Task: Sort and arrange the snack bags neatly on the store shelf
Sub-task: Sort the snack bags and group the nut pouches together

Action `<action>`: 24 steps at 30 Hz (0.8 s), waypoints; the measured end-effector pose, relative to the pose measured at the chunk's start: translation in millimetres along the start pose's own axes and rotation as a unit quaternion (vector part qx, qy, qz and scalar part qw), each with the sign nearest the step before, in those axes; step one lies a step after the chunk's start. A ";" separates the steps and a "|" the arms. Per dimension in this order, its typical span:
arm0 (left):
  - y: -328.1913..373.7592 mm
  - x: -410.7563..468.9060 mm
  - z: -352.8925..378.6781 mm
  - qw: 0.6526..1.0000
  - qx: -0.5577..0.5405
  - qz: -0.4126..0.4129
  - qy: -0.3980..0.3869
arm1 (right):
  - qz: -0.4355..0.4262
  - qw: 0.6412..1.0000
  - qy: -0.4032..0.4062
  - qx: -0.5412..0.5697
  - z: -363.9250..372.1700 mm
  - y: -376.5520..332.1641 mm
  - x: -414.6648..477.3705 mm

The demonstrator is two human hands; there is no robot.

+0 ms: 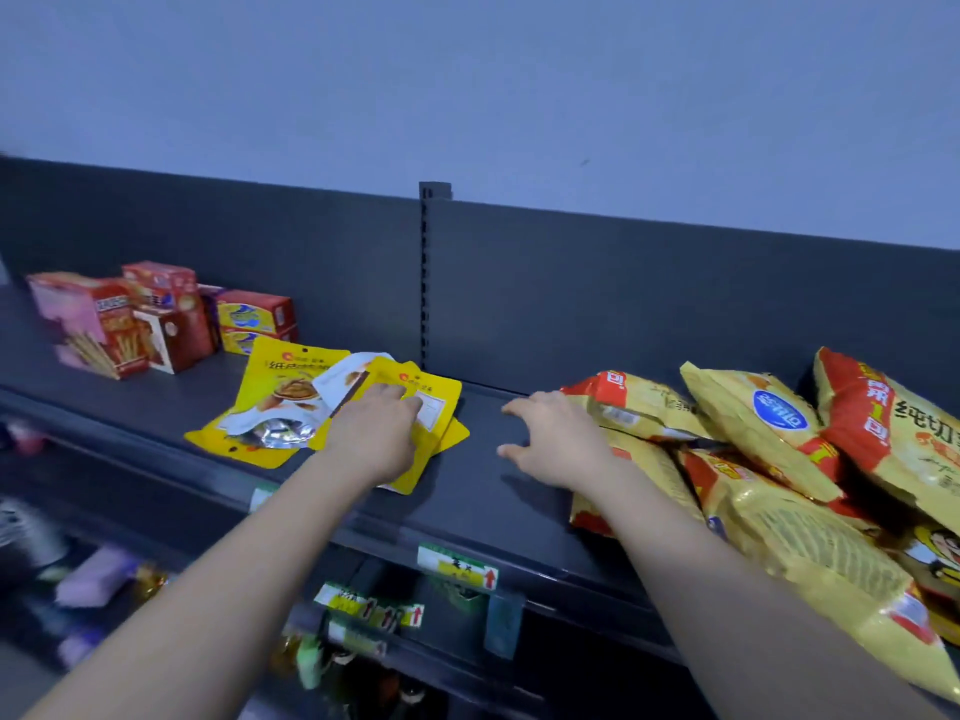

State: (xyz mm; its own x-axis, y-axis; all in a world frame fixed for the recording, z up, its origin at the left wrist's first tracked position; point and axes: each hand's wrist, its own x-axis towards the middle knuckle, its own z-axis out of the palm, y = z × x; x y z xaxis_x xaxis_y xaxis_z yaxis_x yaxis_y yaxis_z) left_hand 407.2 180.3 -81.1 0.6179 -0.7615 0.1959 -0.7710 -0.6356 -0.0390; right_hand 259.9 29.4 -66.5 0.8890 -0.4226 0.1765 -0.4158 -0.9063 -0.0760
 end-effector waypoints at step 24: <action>-202.6 77.2 69.8 0.973 -0.187 -0.102 -0.084 | 0.255 0.936 -0.136 0.203 91.8 -96.4 133.0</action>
State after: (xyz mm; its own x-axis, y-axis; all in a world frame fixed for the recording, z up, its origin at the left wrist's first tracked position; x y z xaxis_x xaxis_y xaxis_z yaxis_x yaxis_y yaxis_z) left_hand 621.9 241.4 -126.5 0.7566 -0.6539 -0.0022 -0.6123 -0.7096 0.3487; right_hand 435.8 60.0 -125.8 0.6342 -0.7361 -0.2364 -0.7409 -0.4912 -0.4581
